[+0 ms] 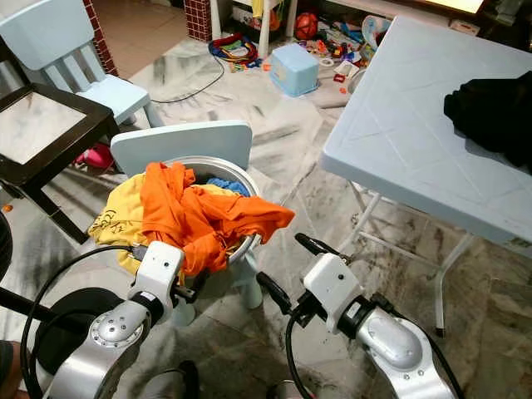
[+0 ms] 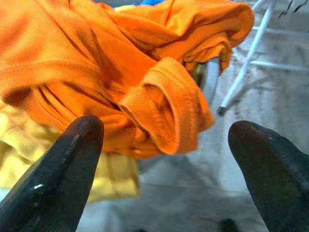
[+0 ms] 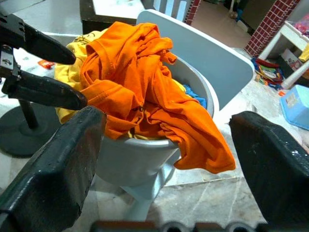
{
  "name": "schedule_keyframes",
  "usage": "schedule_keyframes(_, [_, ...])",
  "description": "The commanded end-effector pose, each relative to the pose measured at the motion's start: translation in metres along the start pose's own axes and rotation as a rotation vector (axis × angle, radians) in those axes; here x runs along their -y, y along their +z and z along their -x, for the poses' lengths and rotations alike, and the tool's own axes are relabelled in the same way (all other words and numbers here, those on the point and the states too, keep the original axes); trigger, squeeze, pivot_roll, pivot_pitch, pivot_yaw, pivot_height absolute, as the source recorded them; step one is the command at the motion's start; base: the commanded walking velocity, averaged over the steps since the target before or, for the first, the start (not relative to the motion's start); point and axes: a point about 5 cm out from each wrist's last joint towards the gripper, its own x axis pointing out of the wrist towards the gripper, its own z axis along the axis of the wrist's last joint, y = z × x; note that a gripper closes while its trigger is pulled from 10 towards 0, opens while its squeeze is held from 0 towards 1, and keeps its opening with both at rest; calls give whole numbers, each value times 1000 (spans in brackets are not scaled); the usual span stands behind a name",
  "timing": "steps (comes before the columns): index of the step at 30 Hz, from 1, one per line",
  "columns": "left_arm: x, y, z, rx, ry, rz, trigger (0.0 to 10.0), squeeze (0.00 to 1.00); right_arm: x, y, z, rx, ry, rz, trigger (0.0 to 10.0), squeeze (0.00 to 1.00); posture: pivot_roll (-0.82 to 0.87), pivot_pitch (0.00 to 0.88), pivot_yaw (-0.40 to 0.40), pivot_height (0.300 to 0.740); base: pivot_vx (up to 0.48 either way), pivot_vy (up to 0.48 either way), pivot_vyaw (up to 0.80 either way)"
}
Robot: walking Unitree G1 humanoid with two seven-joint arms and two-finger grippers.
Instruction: Hang hanger
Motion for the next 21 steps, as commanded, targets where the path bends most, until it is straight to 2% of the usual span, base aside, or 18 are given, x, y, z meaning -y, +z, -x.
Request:
schedule_keyframes(1, [7,1,-2,-16,-44,63,10000,1000,-1,-1,-2,-2,8,7,10000,0,-99,153,-58,740,0,0,0])
schedule_keyframes(4, [10,3,-4,-15,-58,90,10000,1000,-1,-1,-3,1,9,8,10000,0,-101,152,-58,740,0,0,0])
schedule_keyframes(5, [13,3,-10,-12,-69,115,10000,1000,0,0,-5,6,9,13,10000,0,-105,148,-57,740,0,0,0])
schedule_keyframes(6, [18,3,-16,-14,-88,124,10000,310,2,0,-6,10,8,18,10000,0,-107,148,-56,740,0,0,0])
schedule_keyframes(7, [24,1,-21,-19,-109,108,10000,0,3,1,-7,12,8,27,10000,0,-116,148,-53,740,0,0,0])
schedule_keyframes(12, [29,2,-16,16,-129,35,10000,0,6,1,-5,11,4,38,10000,0,-123,150,-50,740,0,0,0])
schedule_keyframes(16, [25,13,-8,123,-90,-62,10000,0,7,0,-4,9,0,40,10000,0,-117,153,-50,740,0,0,0])
schedule_keyframes(17, [23,16,-6,159,-64,-61,10000,0,7,-1,-5,8,1,41,10000,0,-117,153,-50,740,0,0,0])
schedule_keyframes(21, [18,17,-5,174,-37,-21,10000,0,6,-1,-8,15,5,40,10000,0,-98,154,-53,740,0,0,0])
